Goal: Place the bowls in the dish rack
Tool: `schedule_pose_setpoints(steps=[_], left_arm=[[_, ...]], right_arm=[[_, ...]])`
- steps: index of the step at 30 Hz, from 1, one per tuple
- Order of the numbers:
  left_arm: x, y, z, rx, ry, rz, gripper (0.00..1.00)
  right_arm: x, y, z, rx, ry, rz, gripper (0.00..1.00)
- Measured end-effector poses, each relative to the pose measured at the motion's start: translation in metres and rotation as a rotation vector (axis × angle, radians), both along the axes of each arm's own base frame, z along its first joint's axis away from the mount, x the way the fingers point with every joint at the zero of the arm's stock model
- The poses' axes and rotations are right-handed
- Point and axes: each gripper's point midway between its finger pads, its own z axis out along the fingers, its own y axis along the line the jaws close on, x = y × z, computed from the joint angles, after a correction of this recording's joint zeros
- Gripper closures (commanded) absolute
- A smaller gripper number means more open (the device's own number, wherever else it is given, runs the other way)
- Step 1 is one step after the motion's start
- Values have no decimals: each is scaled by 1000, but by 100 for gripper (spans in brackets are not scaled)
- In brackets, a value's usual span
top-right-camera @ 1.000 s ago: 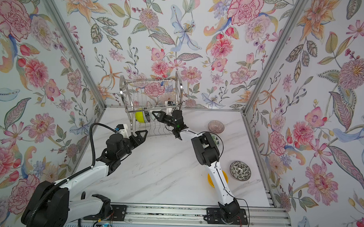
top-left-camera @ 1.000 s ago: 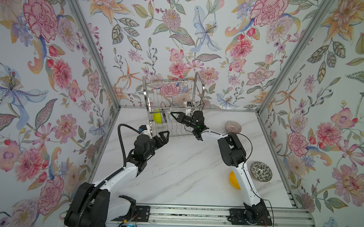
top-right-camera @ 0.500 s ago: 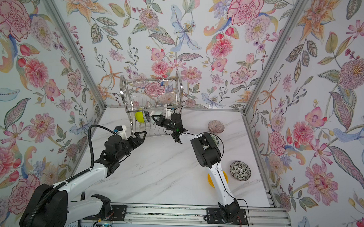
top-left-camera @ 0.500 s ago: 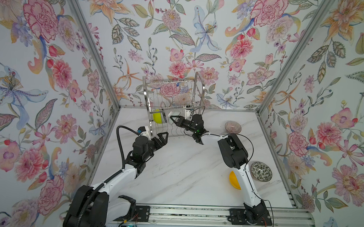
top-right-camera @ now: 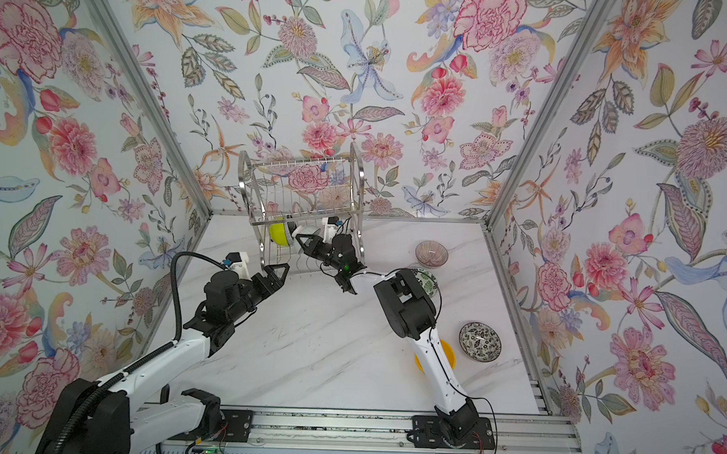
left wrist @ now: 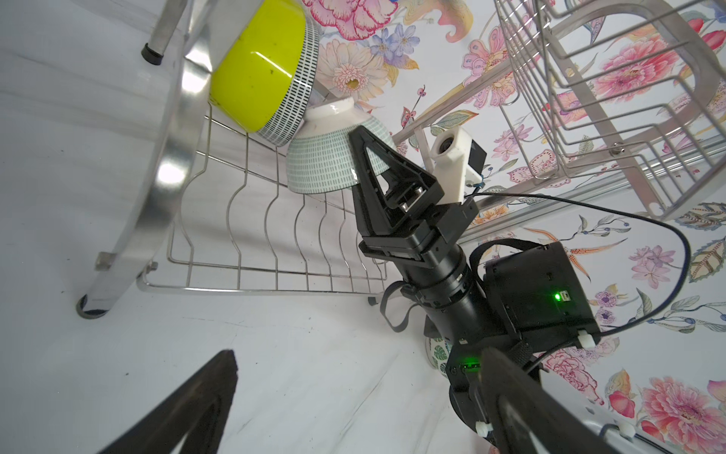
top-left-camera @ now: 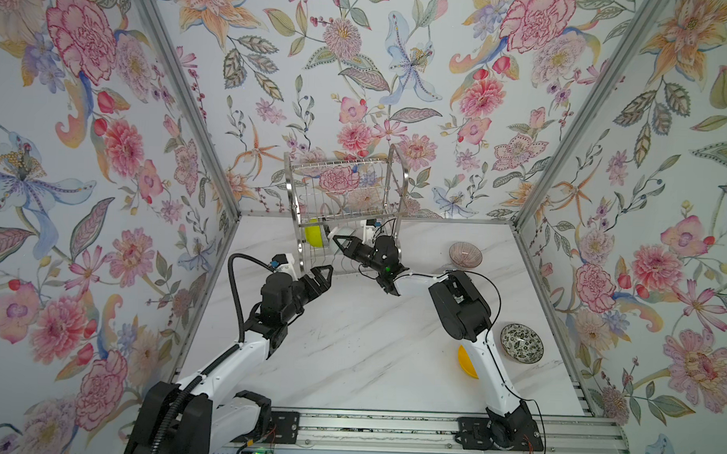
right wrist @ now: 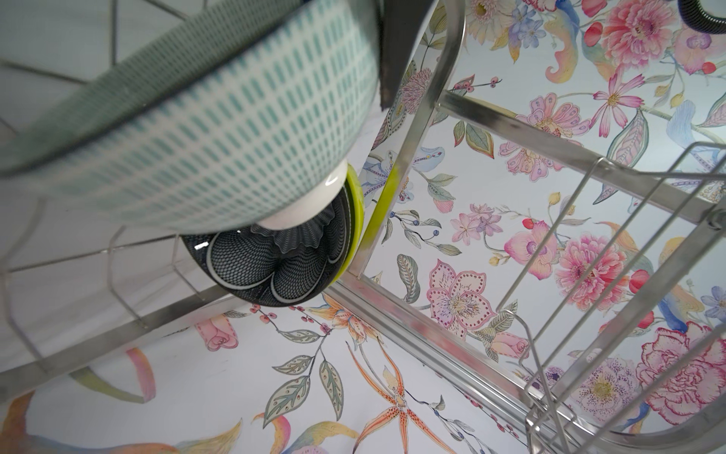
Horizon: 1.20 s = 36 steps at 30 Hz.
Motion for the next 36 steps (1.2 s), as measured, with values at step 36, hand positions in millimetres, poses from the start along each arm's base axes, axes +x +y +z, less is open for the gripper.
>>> schedule_pose_setpoints(steps=[36], left_arm=[[-1, 17, -1, -17, 9, 16, 1]], right_arm=[[39, 15, -3, 51, -71, 16, 95]])
